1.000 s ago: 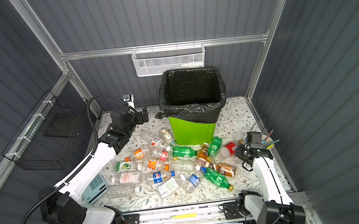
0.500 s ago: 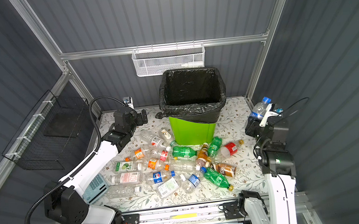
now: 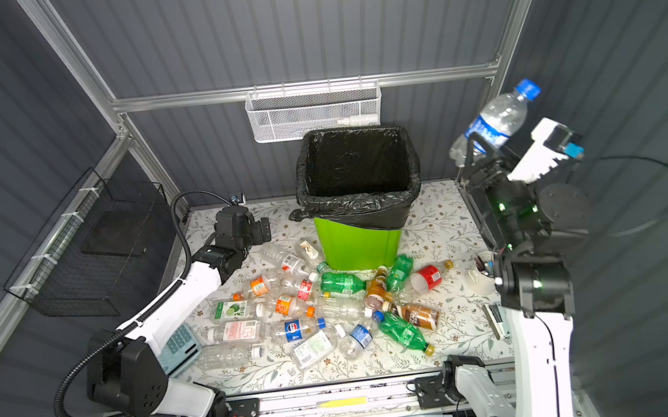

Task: Throw the plastic bottles in the bin
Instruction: 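Lift the blue-capped bottle with the right gripper and drop it into the bin, then withdraw the right gripper from the bin while the left gripper lowers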

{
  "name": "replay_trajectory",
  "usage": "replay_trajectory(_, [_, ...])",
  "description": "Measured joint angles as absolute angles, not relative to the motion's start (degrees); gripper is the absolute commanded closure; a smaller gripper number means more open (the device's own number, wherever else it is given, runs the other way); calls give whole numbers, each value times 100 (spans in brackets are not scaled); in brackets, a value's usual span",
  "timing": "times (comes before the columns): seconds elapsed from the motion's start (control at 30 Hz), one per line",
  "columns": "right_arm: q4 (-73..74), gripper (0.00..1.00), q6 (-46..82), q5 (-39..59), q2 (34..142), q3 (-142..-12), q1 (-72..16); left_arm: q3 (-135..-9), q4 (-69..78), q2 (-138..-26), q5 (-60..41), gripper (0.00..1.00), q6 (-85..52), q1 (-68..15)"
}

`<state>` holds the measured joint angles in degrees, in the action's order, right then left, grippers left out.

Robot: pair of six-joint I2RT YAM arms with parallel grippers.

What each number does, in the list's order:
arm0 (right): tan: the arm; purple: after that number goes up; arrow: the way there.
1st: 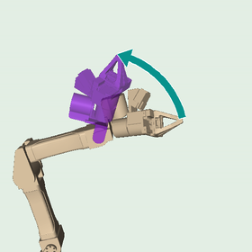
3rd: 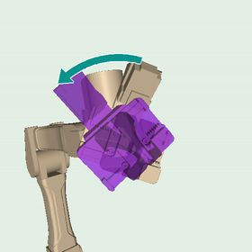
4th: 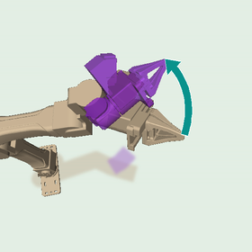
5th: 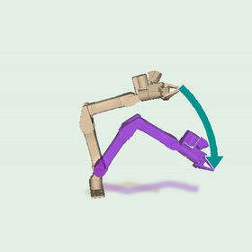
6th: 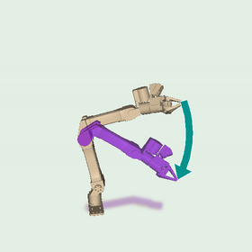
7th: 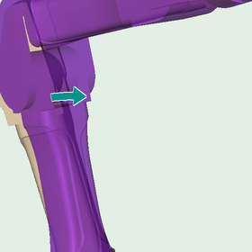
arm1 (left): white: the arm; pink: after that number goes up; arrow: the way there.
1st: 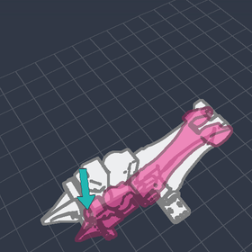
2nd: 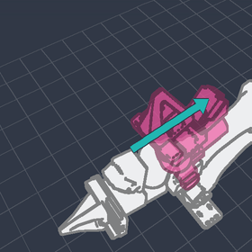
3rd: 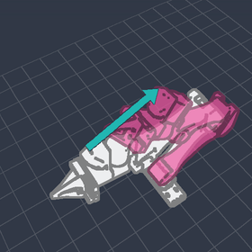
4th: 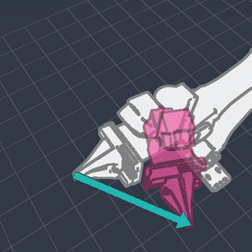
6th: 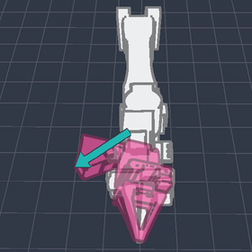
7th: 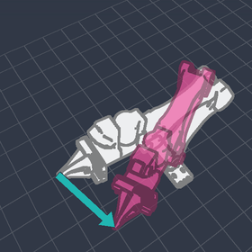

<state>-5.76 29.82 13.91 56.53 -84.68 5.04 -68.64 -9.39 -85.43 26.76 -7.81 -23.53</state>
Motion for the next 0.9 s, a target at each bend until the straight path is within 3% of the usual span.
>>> replay_trajectory(0.07, [-786, 36, 2707, 1435, 6318, -9008, -217, -6860, -969, -8578, 2648, 0, -781, -2353])
replay_trajectory(0.13, [-1398, 17, 2309, 1533, 7181, -9933, -794, -6851, -1031, -8602, 2611, 0, -784, -2353])
replay_trajectory(0.17, [-1879, 2, 2091, 1520, 7730, -10545, -1022, -6842, -1063, -8606, 2593, 0, -784, -2353])
replay_trajectory(0.23, [-2622, 1, 1767, 1413, 8514, -11375, -1243, -6838, -1162, -8613, 2589, 0, -788, -2353])
replay_trajectory(0.3, [-3017, 1, 1605, 1070, 8748, -11325, -1313, -6838, -1251, -8611, 2596, 0, -788, -2353])
replay_trajectory(0.43, [-2727, 1, 1426, 368, 7636, -9568, -1293, -6722, -1304, -8530, 2593, 0, -775, -2353])
replay_trajectory(0.67, [-1837, 1, 1157, -224, 5846, -8809, -1273, -6648, -1627, -8434, 2543, 0, -563, -2353])
replay_trajectory(0.9, [-1728, 1, 1350, -242, 5360, -7428, -622, -6770, -2349, -9111, 2436, 0, -228, -2351])
